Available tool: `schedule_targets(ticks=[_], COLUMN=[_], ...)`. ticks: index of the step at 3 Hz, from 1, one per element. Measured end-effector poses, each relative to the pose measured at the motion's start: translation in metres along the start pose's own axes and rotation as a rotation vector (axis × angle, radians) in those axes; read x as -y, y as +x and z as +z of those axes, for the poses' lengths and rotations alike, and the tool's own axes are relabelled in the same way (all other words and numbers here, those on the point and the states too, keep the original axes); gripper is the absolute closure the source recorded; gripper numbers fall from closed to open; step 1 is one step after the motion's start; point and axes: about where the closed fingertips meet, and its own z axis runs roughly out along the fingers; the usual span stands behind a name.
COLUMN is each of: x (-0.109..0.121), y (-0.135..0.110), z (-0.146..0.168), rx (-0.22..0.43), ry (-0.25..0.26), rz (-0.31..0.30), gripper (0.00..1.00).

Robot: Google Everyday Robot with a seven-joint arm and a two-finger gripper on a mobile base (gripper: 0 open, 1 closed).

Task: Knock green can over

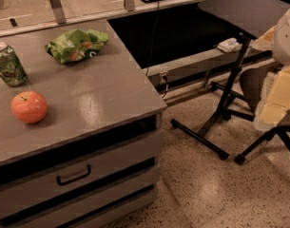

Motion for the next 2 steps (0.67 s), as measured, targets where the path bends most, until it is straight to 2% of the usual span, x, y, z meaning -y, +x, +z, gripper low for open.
schedule_targets(ticks=[1, 2], x=[0.000, 0.017], y=[0.000, -0.028], z=[0.000, 0.013], rx=[0.000, 0.047], ry=[0.000, 0.002], rz=[0.000, -0.039], gripper=[0.00, 0.00])
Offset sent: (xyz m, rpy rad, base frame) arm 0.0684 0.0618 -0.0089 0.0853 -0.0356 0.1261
